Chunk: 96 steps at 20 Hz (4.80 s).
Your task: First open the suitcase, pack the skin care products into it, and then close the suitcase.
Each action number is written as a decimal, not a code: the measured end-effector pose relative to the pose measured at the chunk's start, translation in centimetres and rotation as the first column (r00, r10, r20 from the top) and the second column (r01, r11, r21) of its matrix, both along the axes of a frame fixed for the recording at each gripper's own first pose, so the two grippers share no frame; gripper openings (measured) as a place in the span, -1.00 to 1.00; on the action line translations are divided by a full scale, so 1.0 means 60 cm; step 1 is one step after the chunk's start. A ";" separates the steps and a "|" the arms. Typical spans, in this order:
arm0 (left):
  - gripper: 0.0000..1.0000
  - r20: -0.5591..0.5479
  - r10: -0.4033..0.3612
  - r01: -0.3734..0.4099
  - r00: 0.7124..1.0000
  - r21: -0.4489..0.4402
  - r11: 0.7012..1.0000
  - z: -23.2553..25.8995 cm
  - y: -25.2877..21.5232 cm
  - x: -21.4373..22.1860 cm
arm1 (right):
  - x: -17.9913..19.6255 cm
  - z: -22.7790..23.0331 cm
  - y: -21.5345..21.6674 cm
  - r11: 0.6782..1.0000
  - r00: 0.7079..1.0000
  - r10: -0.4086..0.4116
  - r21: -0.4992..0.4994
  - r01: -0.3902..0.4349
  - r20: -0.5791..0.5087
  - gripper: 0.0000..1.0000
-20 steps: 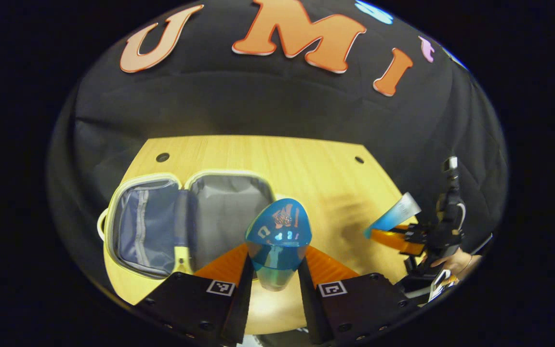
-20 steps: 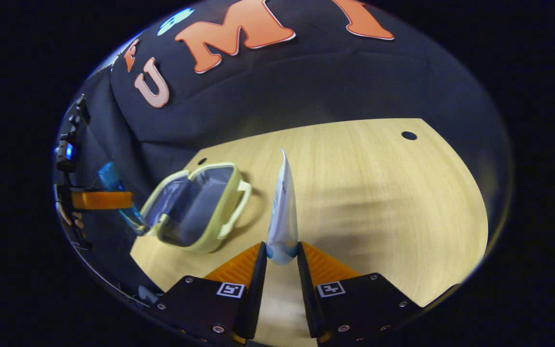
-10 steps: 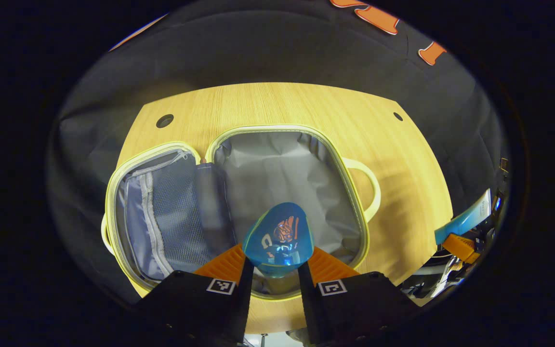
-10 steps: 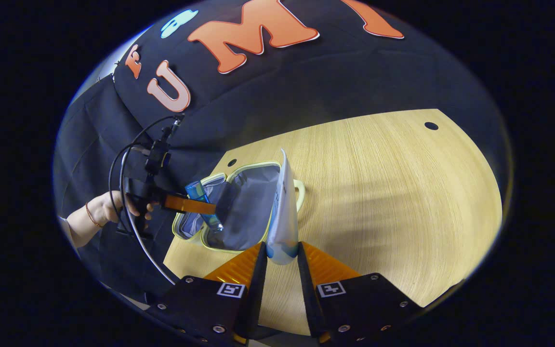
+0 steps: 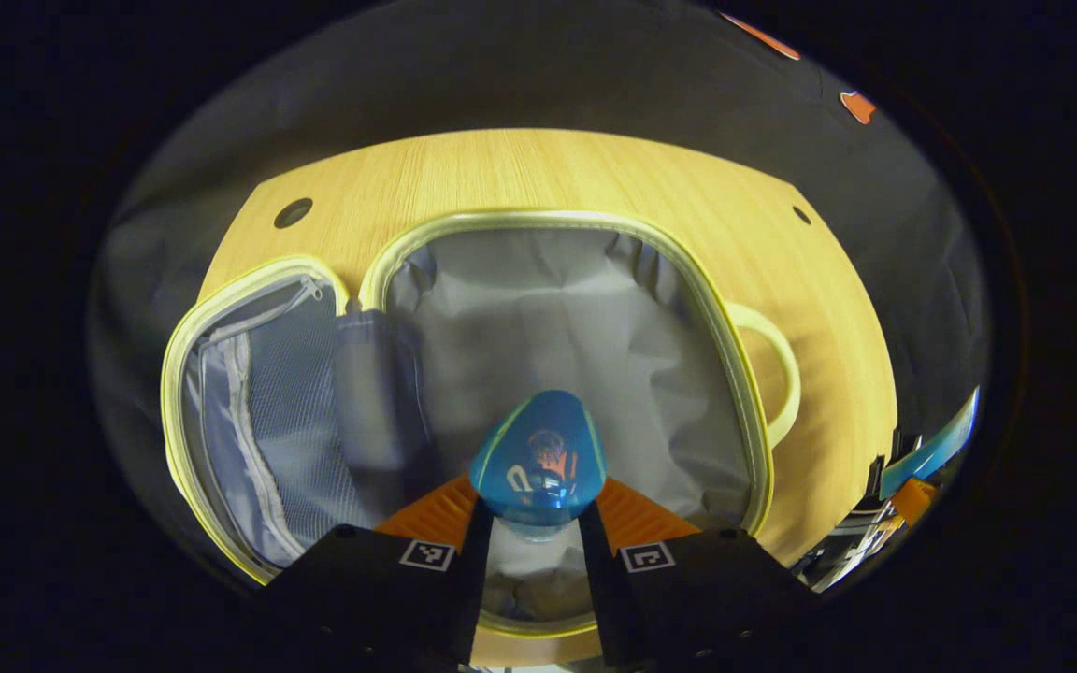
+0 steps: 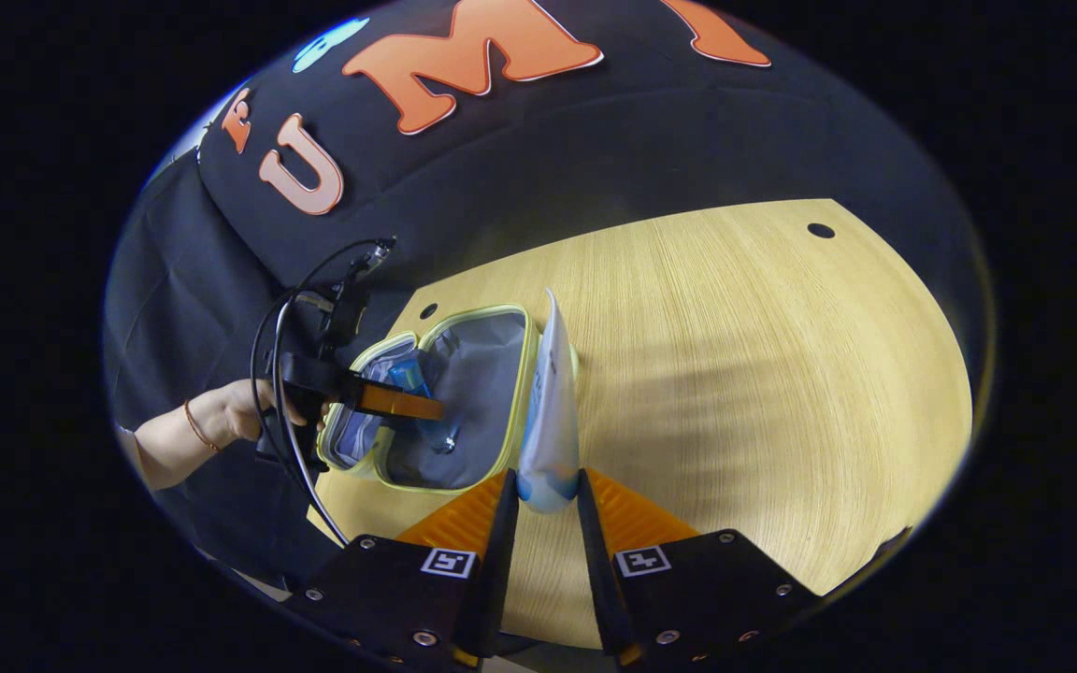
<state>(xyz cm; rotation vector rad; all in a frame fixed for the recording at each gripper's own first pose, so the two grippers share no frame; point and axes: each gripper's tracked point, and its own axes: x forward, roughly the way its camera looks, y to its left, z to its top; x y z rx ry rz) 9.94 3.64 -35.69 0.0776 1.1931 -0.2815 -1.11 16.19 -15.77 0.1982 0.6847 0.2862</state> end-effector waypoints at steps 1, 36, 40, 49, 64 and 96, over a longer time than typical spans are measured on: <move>0.01 0.014 0.001 -0.001 1.000 0.015 1.000 -0.002 0.006 0.006 | 0.003 -0.003 0.000 1.000 1.000 -0.002 -0.001 0.002 -0.005 -0.19; 0.94 0.410 0.237 -0.226 0.881 -0.077 0.971 0.256 0.394 -0.181 | 0.187 -0.161 0.250 0.979 0.937 0.036 -0.174 -0.103 -0.348 -0.19; 0.94 0.384 0.252 -0.236 0.888 -0.089 0.968 0.240 0.408 -0.189 | 0.187 -0.177 0.252 0.976 0.927 0.011 -0.196 -0.091 -0.376 -0.19; 0.95 0.391 0.259 -0.245 0.883 -0.085 0.966 0.233 0.438 -0.191 | 0.190 -0.136 0.263 0.972 0.962 0.013 -0.222 -0.076 -0.272 0.90; 0.94 0.235 0.586 -0.409 0.776 -0.520 0.750 0.100 0.601 -0.078 | 0.123 0.007 0.281 0.982 0.994 0.023 -0.191 -0.004 0.102 0.92; -0.77 0.610 0.303 -0.272 0.732 -0.147 0.951 0.370 0.479 0.000 | 0.075 0.116 0.104 0.981 0.962 -0.061 -0.164 0.108 0.267 0.92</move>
